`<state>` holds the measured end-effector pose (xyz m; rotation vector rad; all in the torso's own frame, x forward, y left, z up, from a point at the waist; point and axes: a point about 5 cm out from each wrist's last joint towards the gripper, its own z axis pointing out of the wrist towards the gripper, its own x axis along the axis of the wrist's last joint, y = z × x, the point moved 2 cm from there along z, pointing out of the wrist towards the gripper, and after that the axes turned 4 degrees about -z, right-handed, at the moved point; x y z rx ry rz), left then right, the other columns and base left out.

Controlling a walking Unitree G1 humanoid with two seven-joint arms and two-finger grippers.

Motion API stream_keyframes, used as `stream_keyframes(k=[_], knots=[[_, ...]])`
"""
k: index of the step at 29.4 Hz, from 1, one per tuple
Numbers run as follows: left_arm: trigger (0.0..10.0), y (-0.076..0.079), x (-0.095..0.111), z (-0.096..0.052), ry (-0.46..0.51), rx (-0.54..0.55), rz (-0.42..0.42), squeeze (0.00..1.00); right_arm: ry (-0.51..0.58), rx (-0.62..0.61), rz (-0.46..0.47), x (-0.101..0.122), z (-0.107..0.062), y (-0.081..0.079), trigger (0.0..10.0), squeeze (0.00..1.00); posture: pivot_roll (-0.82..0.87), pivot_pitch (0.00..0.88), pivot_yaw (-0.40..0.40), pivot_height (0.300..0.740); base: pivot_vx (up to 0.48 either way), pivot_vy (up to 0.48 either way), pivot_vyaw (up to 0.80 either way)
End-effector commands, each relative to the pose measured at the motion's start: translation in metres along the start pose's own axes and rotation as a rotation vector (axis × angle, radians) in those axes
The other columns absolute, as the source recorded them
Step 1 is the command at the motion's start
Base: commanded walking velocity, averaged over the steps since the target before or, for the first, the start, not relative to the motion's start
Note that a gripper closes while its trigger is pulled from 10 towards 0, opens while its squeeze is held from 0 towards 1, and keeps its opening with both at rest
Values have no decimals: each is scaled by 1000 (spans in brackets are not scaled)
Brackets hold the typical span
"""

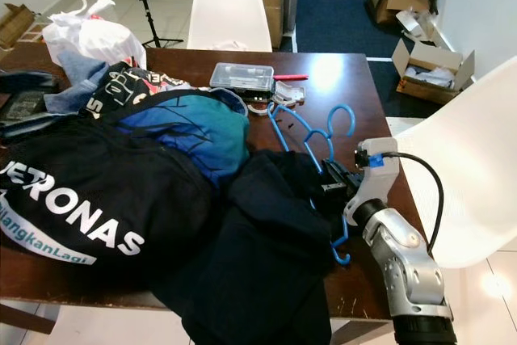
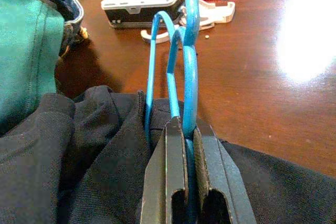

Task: Hang hanger

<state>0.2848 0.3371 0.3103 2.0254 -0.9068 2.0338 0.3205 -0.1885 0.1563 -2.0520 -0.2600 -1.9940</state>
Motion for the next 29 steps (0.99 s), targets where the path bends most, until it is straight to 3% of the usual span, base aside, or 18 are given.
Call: stream_keyframes(k=[1,2,3,11,12,13,15,18,29], knots=[[10000,-18,-7,-14,-3,91,-24,0,-96,-36,30,-24,-5,6,10000,0,21,172,15,740,0,0,0],[10000,-18,-7,-14,-3,91,-24,0,-96,-36,30,-24,-5,6,10000,0,21,172,15,740,0,0,0],[10000,-29,-12,-17,36,148,-83,0,-97,-36,29,-23,-5,7,10000,0,21,179,12,740,0,0,0],[10000,-33,-19,-15,46,168,-115,0,-98,-36,28,-23,-5,7,10000,0,21,179,12,740,0,0,0],[10000,-30,-23,-6,64,132,-143,0,-100,-39,22,-23,-6,9,10000,0,-1,191,9,740,0,0,0],[10000,-30,-23,-6,64,132,-143,0,-100,-39,22,-23,-6,9,10000,0,-1,191,9,740,0,0,0],[10000,-17,-28,14,99,2,-183,0,-108,-49,5,-21,-11,14,10000,0,-27,208,0,740,0,0,0],[10000,-10,-32,24,100,-80,-201,0,-118,-56,-9,-21,-15,18,10000,0,-39,218,-9,740,0,0,0],[10000,-15,-48,37,46,-62,-232,0,-144,-74,-39,-17,-25,31,10000,0,-79,258,-32,740,0,0,0]])
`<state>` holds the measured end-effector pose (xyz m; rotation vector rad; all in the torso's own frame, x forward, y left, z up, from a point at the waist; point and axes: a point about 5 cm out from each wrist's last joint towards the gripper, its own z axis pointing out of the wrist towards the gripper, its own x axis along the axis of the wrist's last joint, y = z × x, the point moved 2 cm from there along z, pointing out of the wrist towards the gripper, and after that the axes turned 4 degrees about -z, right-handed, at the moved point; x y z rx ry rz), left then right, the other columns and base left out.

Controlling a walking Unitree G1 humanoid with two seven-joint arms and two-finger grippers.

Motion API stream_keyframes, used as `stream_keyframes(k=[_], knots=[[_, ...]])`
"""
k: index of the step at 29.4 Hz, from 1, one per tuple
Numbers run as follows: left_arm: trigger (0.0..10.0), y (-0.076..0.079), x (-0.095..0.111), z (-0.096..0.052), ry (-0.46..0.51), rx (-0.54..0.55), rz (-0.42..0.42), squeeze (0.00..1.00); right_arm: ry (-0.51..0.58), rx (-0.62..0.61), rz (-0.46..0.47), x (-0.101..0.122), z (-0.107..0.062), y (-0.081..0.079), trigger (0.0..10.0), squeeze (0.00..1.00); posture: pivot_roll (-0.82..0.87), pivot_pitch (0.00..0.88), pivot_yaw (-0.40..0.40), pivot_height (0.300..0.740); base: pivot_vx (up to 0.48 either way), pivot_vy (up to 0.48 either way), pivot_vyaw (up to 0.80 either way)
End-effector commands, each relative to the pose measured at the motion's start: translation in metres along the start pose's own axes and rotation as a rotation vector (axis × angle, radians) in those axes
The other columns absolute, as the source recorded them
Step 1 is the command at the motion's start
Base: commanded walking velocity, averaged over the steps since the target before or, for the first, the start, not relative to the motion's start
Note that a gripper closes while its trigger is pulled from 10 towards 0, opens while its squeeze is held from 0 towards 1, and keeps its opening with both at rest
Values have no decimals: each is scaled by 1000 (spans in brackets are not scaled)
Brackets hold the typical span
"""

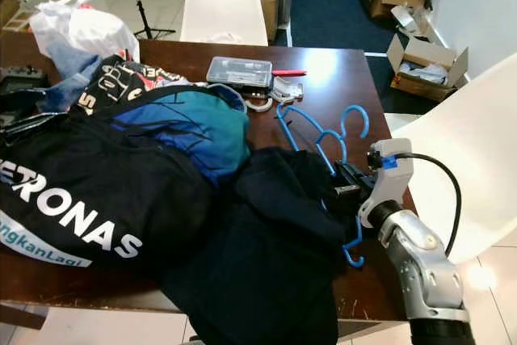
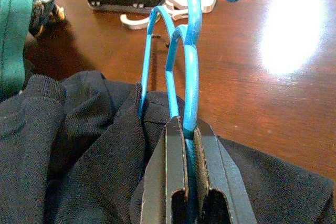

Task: Hang hanger

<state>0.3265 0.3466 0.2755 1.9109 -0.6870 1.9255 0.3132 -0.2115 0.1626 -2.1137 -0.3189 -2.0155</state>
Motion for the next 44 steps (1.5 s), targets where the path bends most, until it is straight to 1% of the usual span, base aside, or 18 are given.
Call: stream_keyframes(k=[1,6,10,13,14,15,22,32,34,35,36,37,38,39,40,41,43,44], knots=[[10000,0,-8,2,-28,1,-12,0,-116,-48,28,-25,-10,10,10000,0,-79,258,-32,740,0,0,0],[10000,-1,-9,5,-33,2,-18,0,-126,-54,16,-24,-14,14,10000,0,-94,272,-39,740,0,0,0],[9804,8,-19,5,-90,-126,-48,0,-133,-54,8,-23,-18,15,10000,0,-98,282,-39,740,0,0,0],[9804,10,-21,5,-102,-167,-52,0,-135,-54,8,-23,-18,15,10000,0,-98,282,-39,740,0,0,0],[2235,12,-22,5,-109,-197,-57,0,-136,-54,10,-22,-19,14,10000,0,-95,285,-35,740,0,0,0],[0,14,-23,4,-118,-231,-68,0,-135,-54,14,-22,-19,14,10000,0,-93,285,-33,740,0,0,0],[0,23,-24,1,-163,-357,-79,0,-129,-55,28,-22,-18,10,10000,0,-81,283,-23,740,0,0,0],[0,21,-14,-1,-148,-356,-37,0,-125,-54,36,-22,-16,7,10000,0,-63,266,-12,740,0,0,0],[0,19,-5,-2,-134,-352,5,0,-121,-53,41,-22,-15,6,10000,0,-57,260,-7,740,0,0,0],[0,19,10,-4,-108,-354,65,0,-116,-52,47,-23,-13,4,10000,0,-49,252,-2,740,0,0,0],[0,19,10,-4,-108,-354,65,0,-116,-52,47,-23,-13,4,10000,0,-49,252,-2,740,0,0,0],[0,21,30,-7,-69,-372,131,0,-112,-51,52,-23,-12,2,10000,0,-44,245,2,740,0,0,0],[0,21,30,-7,-69,-372,131,0,-112,-51,52,-23,-12,2,10000,0,-44,245,2,740,0,0,0],[0,27,49,-8,-28,-401,191,0,-108,-51,57,-23,-10,1,10000,0,-34,237,8,740,0,0,0],[0,27,49,-8,-28,-401,191,0,-108,-51,57,-23,-10,1,10000,0,-34,237,8,740,0,0,0],[0,37,71,-10,16,-449,254,0,-104,-52,64,-24,-9,0,10000,0,-26,231,11,740,0,0,0],[0,37,71,-10,16,-449,254,0,-104,-52,64,-24,-9,0,10000,0,-26,231,11,740,0,0,0],[0,57,94,-11,67,-533,325,0,-98,-52,73,-24,-8,0,10000,0,-15,223,16,740,0,0,0]])
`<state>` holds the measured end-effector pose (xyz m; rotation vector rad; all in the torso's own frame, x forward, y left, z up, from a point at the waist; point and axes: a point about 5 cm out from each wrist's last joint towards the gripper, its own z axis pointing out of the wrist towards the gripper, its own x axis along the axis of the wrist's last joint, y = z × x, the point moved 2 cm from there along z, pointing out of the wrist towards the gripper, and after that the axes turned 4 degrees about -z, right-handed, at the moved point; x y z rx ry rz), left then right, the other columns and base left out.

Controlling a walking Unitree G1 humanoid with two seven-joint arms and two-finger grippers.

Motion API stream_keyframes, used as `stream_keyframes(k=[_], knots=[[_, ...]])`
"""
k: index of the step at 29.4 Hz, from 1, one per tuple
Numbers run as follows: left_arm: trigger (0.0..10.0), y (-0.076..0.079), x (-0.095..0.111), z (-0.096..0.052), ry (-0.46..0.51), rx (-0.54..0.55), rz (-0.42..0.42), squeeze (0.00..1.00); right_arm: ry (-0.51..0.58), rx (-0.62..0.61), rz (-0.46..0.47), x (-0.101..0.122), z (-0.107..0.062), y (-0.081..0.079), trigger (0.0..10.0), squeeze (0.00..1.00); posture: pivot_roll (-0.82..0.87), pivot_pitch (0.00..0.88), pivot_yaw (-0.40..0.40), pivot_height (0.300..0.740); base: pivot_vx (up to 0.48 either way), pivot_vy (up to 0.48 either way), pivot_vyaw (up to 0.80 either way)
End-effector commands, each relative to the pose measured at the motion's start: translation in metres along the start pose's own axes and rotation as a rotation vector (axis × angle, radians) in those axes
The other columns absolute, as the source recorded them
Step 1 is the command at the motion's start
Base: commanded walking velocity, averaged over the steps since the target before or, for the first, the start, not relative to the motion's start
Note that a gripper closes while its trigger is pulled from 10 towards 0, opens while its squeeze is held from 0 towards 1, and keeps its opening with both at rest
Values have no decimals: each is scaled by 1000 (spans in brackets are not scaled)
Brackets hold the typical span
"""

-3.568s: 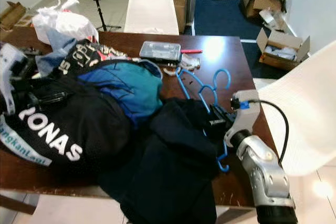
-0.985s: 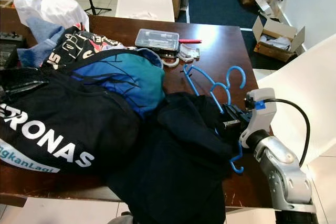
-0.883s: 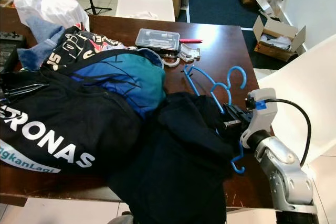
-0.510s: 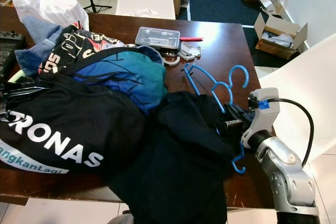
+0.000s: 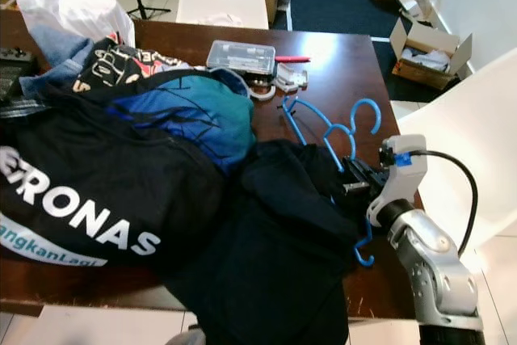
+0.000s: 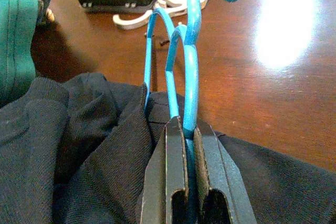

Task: Hang hanger

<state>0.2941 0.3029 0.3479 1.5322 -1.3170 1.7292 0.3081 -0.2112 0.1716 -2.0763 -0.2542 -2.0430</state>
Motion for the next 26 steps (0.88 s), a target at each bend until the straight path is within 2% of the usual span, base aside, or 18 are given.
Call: stream_keyframes(k=[1,2,3,4,8,9,11,12,13,14,16,17,18,22,23,24,25,26], knots=[[0,7,20,-2,17,-49,56,0,-135,-35,35,-33,-4,3,10000,0,-15,223,16,740,0,0,0],[1255,22,43,8,34,-150,138,0,-127,-33,46,-33,-2,1,10000,0,2,208,28,740,0,0,0],[1255,22,43,8,34,-150,138,0,-127,-33,46,-33,-2,1,10000,0,2,208,28,740,0,0,0],[3098,35,57,17,25,-228,202,0,-118,-33,57,-34,0,0,10000,0,10,200,38,740,0,0,0],[3647,42,65,22,14,-274,245,0,-107,-31,71,-34,1,-2,10000,0,16,195,46,740,0,0,0],[4510,45,67,24,4,-291,266,0,-99,-30,80,-34,2,-3,10000,0,18,193,48,740,0,0,0],[4510,46,69,24,-4,-301,279,0,-82,-26,100,-33,3,-4,10000,0,25,186,57,740,0,0,0],[7451,52,67,27,-21,-338,284,0,-32,0,149,-27,2,-5,10000,0,32,181,65,740,0,0,0],[7451,57,66,29,-33,-367,285,0,5,18,182,-23,1,-6,10000,0,32,181,65,740,0,0,0],[10000,63,54,35,-69,-406,274,0,78,52,248,-15,-2,-7,10000,0,36,174,72,740,0,0,0],[10000,67,47,38,-91,-434,262,0,127,74,289,-9,-4,-7,10000,0,36,174,72,740,0,0,0],[10000,69,33,41,-139,-445,253,0,177,93,336,-3,-7,-6,10000,0,35,170,75,740,0,0,0],[10000,69,33,41,-139,-445,253,0,177,93,336,-3,-7,-6,10000,0,35,170,75,740,0,0,0],[10000,66,4,44,-242,-416,270,0,283,121,431,8,-14,0,10000,0,36,166,70,740,0,0,0],[10000,60,-6,48,-266,-344,308,0,351,141,458,16,-20,6,10000,0,36,166,70,740,0,0,0],[10000,60,-6,48,-266,-344,308,0,351,141,458,16,-20,6,10000,0,36,166,70,740,0,0,0],[10000,53,-10,52,-283,-256,396,0,408,171,467,24,-26,11,10000,0,43,164,60,740,0,0,0],[10000,53,-10,52,-283,-256,396,0,408,171,467,24,-26,11,10000,0,43,164,60,740,0,0,0]])
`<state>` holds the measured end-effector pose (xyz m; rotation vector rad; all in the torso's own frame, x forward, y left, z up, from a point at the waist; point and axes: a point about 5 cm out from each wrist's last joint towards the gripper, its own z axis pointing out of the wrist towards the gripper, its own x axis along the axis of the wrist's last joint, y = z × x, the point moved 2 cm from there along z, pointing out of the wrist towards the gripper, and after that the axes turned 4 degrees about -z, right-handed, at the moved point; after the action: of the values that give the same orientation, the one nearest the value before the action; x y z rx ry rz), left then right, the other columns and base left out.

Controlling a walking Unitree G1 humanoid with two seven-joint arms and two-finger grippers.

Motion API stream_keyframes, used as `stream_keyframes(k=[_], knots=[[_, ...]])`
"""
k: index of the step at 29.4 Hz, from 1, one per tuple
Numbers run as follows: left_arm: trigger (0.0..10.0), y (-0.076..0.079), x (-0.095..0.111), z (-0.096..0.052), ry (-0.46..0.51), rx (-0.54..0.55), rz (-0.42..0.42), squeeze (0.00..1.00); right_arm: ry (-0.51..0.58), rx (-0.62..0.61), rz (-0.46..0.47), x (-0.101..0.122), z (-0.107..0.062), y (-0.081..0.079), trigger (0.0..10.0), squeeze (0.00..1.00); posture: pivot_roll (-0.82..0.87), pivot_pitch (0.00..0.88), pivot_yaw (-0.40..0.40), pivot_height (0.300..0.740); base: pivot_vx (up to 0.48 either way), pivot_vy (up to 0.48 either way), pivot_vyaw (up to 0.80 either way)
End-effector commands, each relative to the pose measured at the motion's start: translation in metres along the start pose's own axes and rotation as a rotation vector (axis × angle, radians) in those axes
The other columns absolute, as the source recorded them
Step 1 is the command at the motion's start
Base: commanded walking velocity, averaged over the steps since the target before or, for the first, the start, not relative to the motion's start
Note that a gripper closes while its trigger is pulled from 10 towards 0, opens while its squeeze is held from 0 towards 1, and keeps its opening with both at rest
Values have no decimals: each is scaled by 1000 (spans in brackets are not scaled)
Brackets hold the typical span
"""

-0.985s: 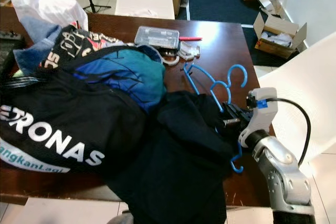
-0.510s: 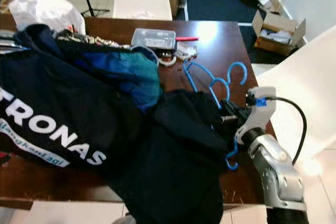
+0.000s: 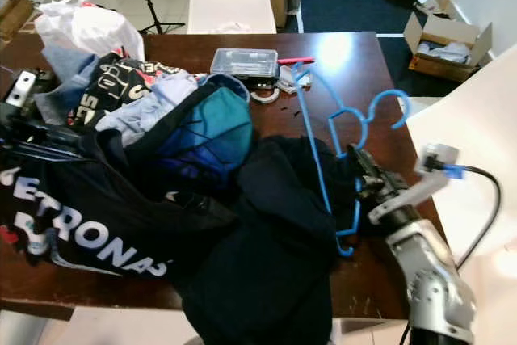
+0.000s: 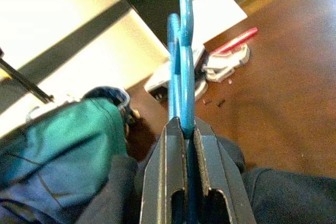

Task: Hang hanger

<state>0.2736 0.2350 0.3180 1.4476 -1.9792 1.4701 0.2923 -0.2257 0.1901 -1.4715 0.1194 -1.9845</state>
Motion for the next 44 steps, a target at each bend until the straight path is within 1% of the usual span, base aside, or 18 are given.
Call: stream_keyframes(k=[1,4,7,8,11,12,13,14,17,19,20,24,29,33,35,36,38,44], knots=[[10000,-2,-5,0,-38,40,32,0,40,31,10,8,-4,-2,10000,0,43,164,60,740,0,0,0],[10000,-31,21,0,37,307,251,0,119,200,-7,38,-5,-9,10000,0,57,154,42,740,0,0,0],[10000,-34,28,-2,60,344,275,0,128,229,-8,42,-5,-11,10000,0,57,154,42,740,0,0,0],[10000,-38,43,-3,124,372,299,0,124,290,-11,46,-5,-17,10000,0,58,150,37,740,0,0,0],[10000,-39,57,-5,193,381,313,0,100,368,-21,48,-9,-23,10000,0,58,147,35,740,0,0,0],[10000,-36,67,-7,248,342,286,0,44,476,-48,47,-16,-33,10000,0,60,143,32,740,0,0,0],[10000,-36,67,-7,248,342,286,0,44,476,-48,47,-16,-33,10000,0,60,143,32,740,0,0,0],[10000,-33,75,-9,288,302,284,0,2,551,-60,47,-23,-40,10000,0,58,141,31,740,0,0,0],[10000,-30,78,-12,312,255,267,0,-10,582,-65,52,-27,-40,10000,0,55,138,32,740,0,0,0],[10000,-30,89,-24,390,210,263,0,25,593,-84,69,-32,-35,10000,0,49,133,32,740,0,0,0],[10000,-30,89,-24,390,210,263,0,25,593,-84,69,-32,-35,10000,0,49,133,32,740,0,0,0],[10000,-33,106,-40,518,152,266,0,5,601,-159,82,-38,-29,10000,0,29,126,42,740,0,0,-175],[10000,-36,108,-45,554,132,255,0,-16,623,-161,81,-41,-32,10000,0,20,120,50,740,0,0,-743],[10000,-44,99,-48,559,146,207,0,-39,653,-151,77,-45,-39,10000,0,16,118,55,740,0,0,-800],[10000,-57,77,-53,550,206,111,0,-65,685,-121,71,-47,-48,10000,0,10,117,59,740,0,0,-800],[10000,-57,77,-53,550,206,111,0,-65,685,-121,71,-47,-48,10000,0,10,117,59,740,0,0,-800],[10000,-64,59,-55,537,248,45,0,-76,693,-108,69,-47,-52,10000,0,8,115,59,740,0,0,-800],[10000,-68,45,-52,521,284,-1,0,-85,704,-96,65,-45,-58,10000,0,0,115,63,740,0,0,-800]])
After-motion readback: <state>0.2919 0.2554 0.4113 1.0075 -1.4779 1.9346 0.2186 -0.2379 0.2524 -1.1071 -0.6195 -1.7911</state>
